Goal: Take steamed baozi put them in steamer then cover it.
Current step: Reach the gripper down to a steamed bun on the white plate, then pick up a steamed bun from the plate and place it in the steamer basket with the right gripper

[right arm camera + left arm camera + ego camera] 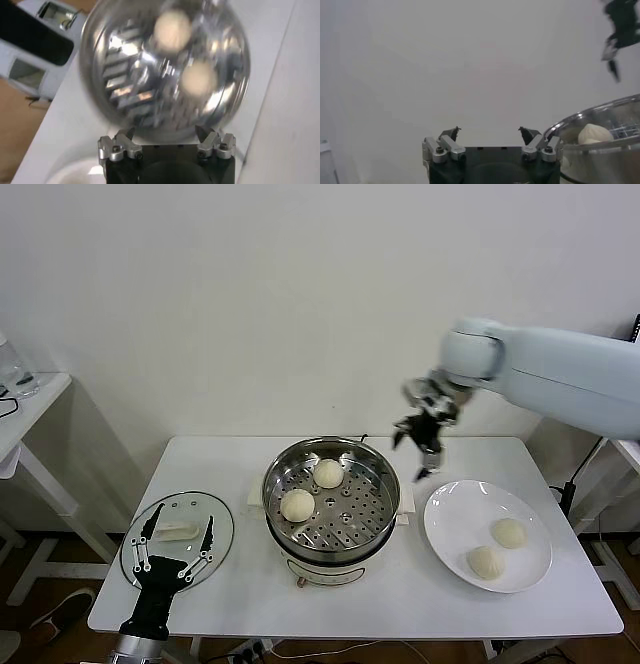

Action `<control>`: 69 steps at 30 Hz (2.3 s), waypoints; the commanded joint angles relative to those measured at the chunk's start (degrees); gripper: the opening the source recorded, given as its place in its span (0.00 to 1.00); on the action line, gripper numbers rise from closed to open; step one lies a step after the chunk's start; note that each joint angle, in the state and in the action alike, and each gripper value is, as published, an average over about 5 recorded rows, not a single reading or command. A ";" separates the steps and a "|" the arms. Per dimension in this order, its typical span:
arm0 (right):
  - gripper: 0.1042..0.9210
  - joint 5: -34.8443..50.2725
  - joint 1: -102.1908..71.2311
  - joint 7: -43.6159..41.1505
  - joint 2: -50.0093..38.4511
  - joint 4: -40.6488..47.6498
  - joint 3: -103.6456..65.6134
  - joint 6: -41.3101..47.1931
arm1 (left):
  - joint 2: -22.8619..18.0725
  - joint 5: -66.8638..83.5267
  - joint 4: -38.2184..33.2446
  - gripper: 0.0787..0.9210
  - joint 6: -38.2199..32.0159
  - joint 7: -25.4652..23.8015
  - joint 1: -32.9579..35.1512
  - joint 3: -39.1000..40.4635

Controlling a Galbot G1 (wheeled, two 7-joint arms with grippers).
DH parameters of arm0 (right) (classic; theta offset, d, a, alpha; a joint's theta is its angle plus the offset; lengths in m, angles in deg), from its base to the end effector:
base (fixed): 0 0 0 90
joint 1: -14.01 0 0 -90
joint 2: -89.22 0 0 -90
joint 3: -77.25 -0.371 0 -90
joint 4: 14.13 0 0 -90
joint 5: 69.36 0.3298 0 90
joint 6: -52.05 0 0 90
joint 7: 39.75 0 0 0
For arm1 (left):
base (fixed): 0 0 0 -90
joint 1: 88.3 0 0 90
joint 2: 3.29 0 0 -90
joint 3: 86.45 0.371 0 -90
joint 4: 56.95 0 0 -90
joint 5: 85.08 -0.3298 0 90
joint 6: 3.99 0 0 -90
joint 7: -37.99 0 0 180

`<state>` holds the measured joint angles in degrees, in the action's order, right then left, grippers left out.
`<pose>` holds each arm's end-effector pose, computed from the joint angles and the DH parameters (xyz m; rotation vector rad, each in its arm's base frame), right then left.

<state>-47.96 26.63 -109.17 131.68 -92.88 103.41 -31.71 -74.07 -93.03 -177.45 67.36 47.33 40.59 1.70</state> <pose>0.5270 -0.1252 -0.0282 1.5319 -1.1905 1.4283 0.1023 0.0757 -0.3256 0.1200 2.8647 0.5551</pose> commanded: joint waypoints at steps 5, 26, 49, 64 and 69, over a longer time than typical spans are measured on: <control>0.88 -14.17 -20.47 -1.43 -16.28 0.37 -7.07 -4.02 | -0.62 -0.94 -0.42 0.88 -0.05 0.31 1.25 -0.43; 0.88 -15.76 -33.21 7.38 -12.73 3.58 -16.09 0.33 | -1.06 -1.18 -0.15 0.88 -0.37 0.69 1.99 -1.23; 0.68 -15.03 -24.56 7.05 -12.96 0.70 -14.38 -0.69 | -0.67 -0.02 0.27 0.88 -0.49 0.51 1.46 -2.73; 0.67 -10.82 7.72 3.22 4.94 -4.46 -5.99 -28.58 | -0.37 -0.08 -0.54 0.88 -0.36 0.50 1.33 -2.03; 0.67 -11.80 8.57 4.04 10.94 -8.69 -6.43 -32.72 | -0.35 -0.08 -0.62 0.88 -0.40 0.50 1.42 -2.03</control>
<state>-60.34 23.96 -104.83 131.12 -96.81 95.00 -51.35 -74.44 -93.10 -178.06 66.94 47.85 42.00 -0.30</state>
